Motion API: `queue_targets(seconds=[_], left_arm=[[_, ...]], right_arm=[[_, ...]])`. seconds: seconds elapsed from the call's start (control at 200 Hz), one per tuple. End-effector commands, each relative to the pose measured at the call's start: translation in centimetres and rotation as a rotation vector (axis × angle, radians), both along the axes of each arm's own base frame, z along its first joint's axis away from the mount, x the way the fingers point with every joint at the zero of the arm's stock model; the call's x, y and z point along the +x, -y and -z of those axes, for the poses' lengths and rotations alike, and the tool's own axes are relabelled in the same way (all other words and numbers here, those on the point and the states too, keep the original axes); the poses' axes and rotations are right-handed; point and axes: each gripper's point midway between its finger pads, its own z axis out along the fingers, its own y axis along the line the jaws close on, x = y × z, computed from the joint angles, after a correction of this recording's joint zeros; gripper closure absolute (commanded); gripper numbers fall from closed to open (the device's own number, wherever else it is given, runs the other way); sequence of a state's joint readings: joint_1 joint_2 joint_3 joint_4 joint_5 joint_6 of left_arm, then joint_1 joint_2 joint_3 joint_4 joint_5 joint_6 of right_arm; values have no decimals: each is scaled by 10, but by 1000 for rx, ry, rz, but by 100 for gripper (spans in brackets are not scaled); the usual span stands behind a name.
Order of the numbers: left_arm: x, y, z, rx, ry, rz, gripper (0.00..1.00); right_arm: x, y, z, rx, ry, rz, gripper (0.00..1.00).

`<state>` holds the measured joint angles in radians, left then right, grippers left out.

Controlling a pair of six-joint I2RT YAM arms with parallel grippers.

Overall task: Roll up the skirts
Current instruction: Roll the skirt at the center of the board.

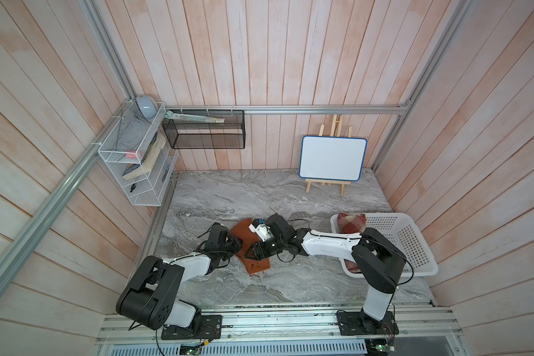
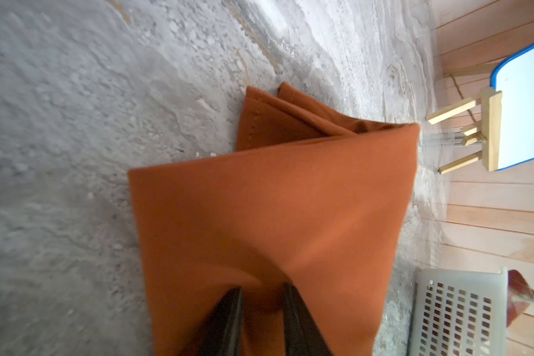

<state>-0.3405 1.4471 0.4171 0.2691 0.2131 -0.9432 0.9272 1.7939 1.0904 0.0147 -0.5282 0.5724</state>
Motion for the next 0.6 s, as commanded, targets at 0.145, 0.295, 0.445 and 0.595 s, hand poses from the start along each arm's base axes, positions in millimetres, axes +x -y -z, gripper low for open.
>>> queue_targets(seconds=[0.145,0.295,0.445,0.595], left_arm=[[-32,-12,29,19,-71,11,76],[-41,-9,27,-4,-38,47,76],[-48,-11,29,-5,-19,57,76],[-48,-11,31,13,2,77,76]], right_arm=[[42,57,6,-87,58,90,32],[41,56,36,-115,8,45,32],[34,43,54,-113,-22,6,32],[36,46,73,-171,-30,10,32]])
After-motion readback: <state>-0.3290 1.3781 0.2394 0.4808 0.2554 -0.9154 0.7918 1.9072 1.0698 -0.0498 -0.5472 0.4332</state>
